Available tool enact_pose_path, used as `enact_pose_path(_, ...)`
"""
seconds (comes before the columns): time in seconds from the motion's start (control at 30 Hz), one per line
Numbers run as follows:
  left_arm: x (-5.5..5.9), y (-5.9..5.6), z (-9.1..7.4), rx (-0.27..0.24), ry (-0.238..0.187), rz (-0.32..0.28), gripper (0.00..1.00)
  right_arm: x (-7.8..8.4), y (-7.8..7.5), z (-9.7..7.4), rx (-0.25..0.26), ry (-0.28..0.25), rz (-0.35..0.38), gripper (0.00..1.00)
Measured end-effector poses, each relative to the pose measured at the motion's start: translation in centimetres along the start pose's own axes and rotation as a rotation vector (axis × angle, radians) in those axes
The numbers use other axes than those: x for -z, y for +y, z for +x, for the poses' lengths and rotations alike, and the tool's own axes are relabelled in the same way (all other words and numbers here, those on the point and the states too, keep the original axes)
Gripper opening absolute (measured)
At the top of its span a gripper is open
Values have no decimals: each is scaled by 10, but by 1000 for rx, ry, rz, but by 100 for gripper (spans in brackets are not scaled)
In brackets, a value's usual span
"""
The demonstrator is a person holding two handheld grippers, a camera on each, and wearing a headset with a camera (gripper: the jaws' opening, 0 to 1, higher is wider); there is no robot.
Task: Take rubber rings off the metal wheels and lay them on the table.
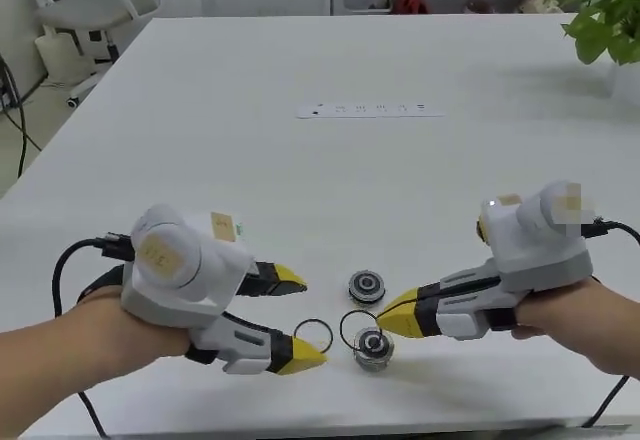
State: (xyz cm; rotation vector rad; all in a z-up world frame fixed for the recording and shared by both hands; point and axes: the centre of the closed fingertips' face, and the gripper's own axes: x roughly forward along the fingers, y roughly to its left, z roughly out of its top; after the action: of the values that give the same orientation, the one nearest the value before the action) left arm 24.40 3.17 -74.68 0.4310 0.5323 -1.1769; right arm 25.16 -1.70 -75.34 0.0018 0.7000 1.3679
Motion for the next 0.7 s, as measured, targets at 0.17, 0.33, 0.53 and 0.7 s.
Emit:
enact_pose_path(0.17,5,3,-6,-15,-1,-12,51,-7,3,8,-11,-2,-7,0)
enact_pose_path(0.33,10,5,-13,-33,-6,-27,52,-10,5,22,-24,13,-22,0)
enact_pose_path(0.53,17,9,-22,-61,0,-34,54,-8,8,35,-39,42,-43,0)
enact_pose_path(0.7,25,13,-29,-82,5,-53,55,-5,6,43,-41,59,-48,0)
